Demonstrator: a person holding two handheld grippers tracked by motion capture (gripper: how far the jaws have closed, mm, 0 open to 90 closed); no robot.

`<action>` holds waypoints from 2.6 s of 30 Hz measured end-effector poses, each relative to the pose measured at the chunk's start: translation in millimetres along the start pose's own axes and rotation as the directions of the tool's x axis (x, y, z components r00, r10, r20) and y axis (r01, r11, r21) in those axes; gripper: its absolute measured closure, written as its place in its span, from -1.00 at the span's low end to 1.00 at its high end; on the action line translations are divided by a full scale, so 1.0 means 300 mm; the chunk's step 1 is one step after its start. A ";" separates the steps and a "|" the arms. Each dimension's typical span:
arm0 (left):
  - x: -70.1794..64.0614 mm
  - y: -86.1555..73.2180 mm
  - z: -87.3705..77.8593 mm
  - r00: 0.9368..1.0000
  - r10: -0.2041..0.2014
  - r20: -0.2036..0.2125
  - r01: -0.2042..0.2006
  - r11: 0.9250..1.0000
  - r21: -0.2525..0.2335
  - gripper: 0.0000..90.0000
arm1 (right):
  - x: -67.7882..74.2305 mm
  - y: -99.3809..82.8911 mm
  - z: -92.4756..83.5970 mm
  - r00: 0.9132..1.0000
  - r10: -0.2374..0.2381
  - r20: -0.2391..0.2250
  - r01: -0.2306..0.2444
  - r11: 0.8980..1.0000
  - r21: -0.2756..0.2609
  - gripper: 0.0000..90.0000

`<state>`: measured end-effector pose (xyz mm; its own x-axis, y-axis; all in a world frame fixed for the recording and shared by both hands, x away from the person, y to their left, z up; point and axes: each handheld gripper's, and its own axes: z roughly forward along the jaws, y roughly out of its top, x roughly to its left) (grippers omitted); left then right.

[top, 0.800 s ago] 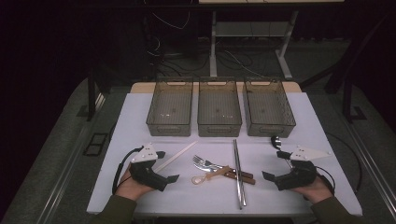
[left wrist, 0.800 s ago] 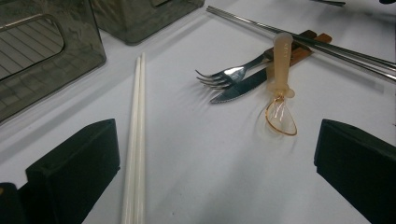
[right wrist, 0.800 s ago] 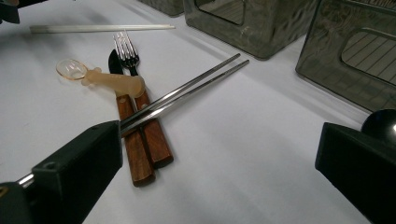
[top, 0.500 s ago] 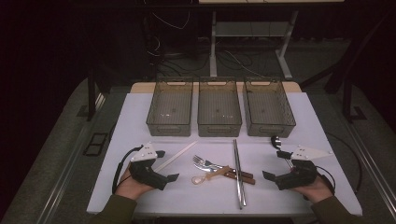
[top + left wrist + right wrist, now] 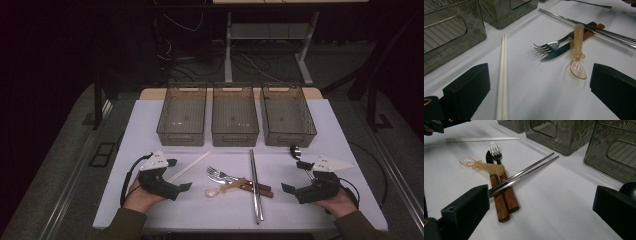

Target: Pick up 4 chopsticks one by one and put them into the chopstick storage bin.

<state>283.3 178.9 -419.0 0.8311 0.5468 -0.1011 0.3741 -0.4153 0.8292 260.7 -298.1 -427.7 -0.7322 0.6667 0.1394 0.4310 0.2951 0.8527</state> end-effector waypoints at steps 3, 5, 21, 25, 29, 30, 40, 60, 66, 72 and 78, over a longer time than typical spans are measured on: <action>0.003 0.001 0.006 1.000 -0.002 -0.001 0.002 1.000 0.005 -0.95 | 0.001 0.000 -0.001 1.000 -0.002 -0.002 0.002 1.000 0.000 -0.98; 0.007 0.004 0.010 1.000 -0.006 -0.004 0.006 1.000 0.005 -0.94 | 0.000 0.001 0.000 1.000 -0.003 -0.002 0.003 1.000 -0.001 -0.98; 0.050 0.019 0.027 0.998 -0.058 -0.039 0.057 0.998 -0.016 -0.66 | -0.001 0.005 -0.002 1.000 -0.008 -0.007 0.008 1.000 -0.005 -0.98; 0.049 0.027 0.028 0.997 -0.057 -0.043 0.056 0.998 -0.020 -0.53 | -0.001 0.006 0.000 1.000 -0.007 -0.020 0.007 1.000 -0.009 -0.98; 0.045 0.034 0.031 0.998 -0.049 -0.043 0.049 0.999 -0.006 -0.47 | -0.001 0.007 -0.001 1.000 -0.006 -0.021 0.006 1.000 -0.017 -0.98; 0.044 0.035 0.030 0.998 -0.042 -0.044 0.042 0.999 -0.004 -0.47 | -0.001 0.007 -0.001 1.000 -0.006 -0.021 0.006 1.000 -0.017 -0.98; 0.078 0.034 0.022 0.998 -0.036 -0.059 0.037 0.999 0.023 -0.11 | 0.013 0.010 0.013 1.000 -0.015 -0.025 0.015 1.000 0.003 -0.98; 0.130 -0.020 0.000 0.996 -0.071 -0.049 0.078 0.985 0.154 0.68 | 0.008 0.007 0.012 1.000 -0.015 -0.024 0.015 1.000 0.007 -0.98; 0.133 -0.035 -0.002 0.997 -0.061 -0.038 0.067 0.982 0.177 0.70 | 0.010 0.006 0.015 1.000 -0.020 -0.021 0.021 1.000 0.010 -0.98; 0.132 -0.044 0.001 0.997 -0.060 -0.046 0.068 0.976 0.208 0.73 | 0.011 0.005 0.014 1.000 -0.024 -0.020 0.024 1.000 0.013 -0.98; 0.140 -0.048 0.008 0.998 -0.048 -0.039 0.056 0.972 0.229 0.77 | 0.012 0.004 0.014 1.000 -0.023 -0.016 0.023 1.000 0.012 -0.98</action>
<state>313.7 206.0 -436.6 0.7952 0.5945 -0.1192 0.5042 -0.5393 0.6745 260.7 -292.5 -428.2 -0.7503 0.6486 0.1275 0.4200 0.3188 0.8497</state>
